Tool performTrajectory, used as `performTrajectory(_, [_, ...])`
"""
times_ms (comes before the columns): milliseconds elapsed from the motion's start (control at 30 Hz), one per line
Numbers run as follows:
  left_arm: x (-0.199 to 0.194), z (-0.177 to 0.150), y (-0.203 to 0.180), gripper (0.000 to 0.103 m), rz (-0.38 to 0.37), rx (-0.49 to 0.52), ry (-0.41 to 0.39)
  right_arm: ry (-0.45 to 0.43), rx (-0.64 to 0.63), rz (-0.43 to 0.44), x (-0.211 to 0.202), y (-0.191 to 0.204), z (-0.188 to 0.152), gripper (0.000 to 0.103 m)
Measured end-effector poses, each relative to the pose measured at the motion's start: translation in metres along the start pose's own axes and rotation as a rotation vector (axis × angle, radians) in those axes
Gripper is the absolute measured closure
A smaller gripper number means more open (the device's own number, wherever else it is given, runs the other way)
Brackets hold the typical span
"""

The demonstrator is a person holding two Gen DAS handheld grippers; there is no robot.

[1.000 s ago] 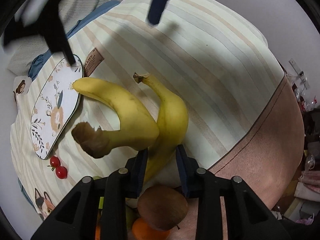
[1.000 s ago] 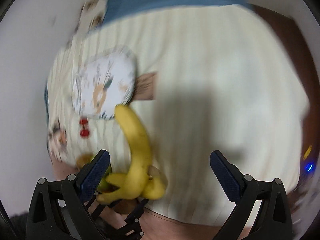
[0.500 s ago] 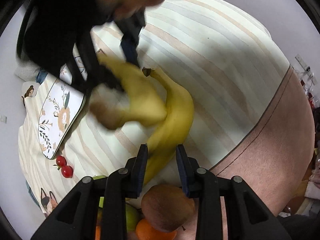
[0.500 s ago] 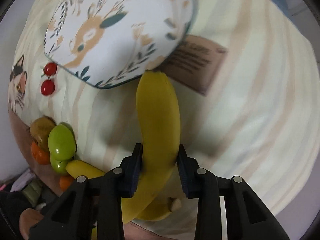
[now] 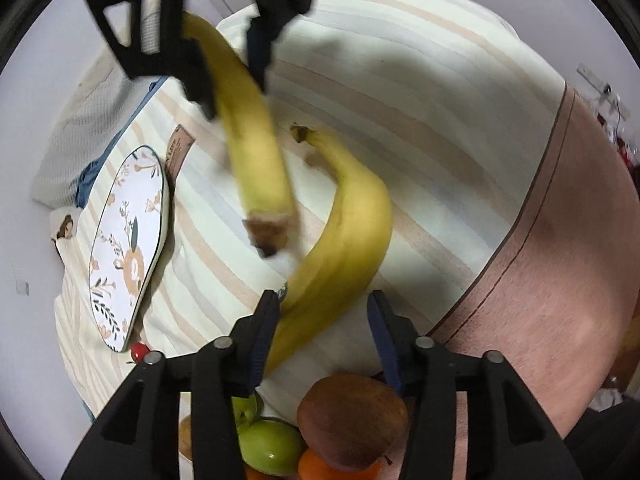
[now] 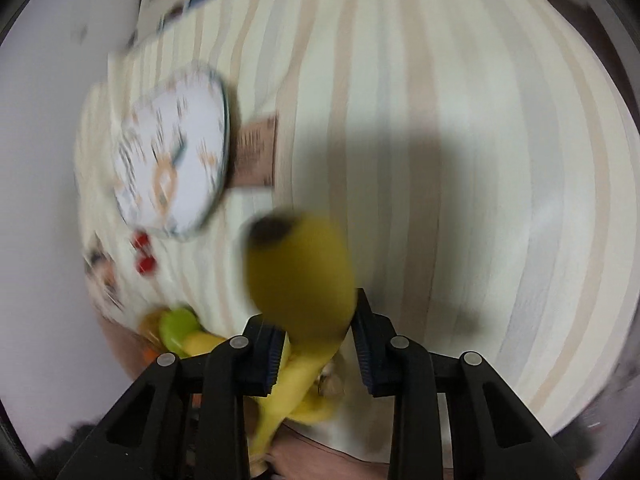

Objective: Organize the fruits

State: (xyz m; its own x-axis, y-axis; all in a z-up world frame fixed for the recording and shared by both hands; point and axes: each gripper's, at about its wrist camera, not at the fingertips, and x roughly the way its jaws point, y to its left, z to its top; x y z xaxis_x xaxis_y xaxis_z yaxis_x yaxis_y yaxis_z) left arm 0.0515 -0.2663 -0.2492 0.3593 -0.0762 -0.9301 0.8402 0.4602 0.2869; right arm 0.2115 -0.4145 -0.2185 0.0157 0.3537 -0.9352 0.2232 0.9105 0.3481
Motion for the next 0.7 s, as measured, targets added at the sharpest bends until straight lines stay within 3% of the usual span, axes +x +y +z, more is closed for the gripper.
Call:
performTrajectory(100, [0.005, 0.004, -0.004, 0.054, 0.017, 0.029, 0.01, -0.053, 0.033, 0.01, -0.021, -0.012, 0.01, 0.07])
performTrajectory(233, [0.01, 0.013, 0.005, 0.054, -0.019, 0.007, 0.028, -0.085, 0.044, -0.07, -0.042, -0.029, 0.016, 0.07])
performTrajectory(400, [0.01, 0.013, 0.016, 0.057, -0.047, -0.027, 0.042, -0.05, 0.109, -0.029, -0.052, -0.063, 0.017, 0.07])
performTrajectory(600, [-0.002, 0.009, 0.032, 0.06, -0.081, -0.088, 0.036, -0.072, 0.167, -0.009, -0.038, -0.069, 0.025, 0.067])
performTrajectory(667, [-0.007, 0.01, 0.033, 0.061, -0.096, -0.106, 0.04, -0.084, 0.223, 0.036, -0.036, -0.075, 0.03, 0.061])
performTrajectory(700, [-0.008, 0.011, 0.036, 0.061, -0.101, -0.117, 0.04, -0.085, 0.25, 0.068, -0.038, -0.08, 0.032, 0.053])
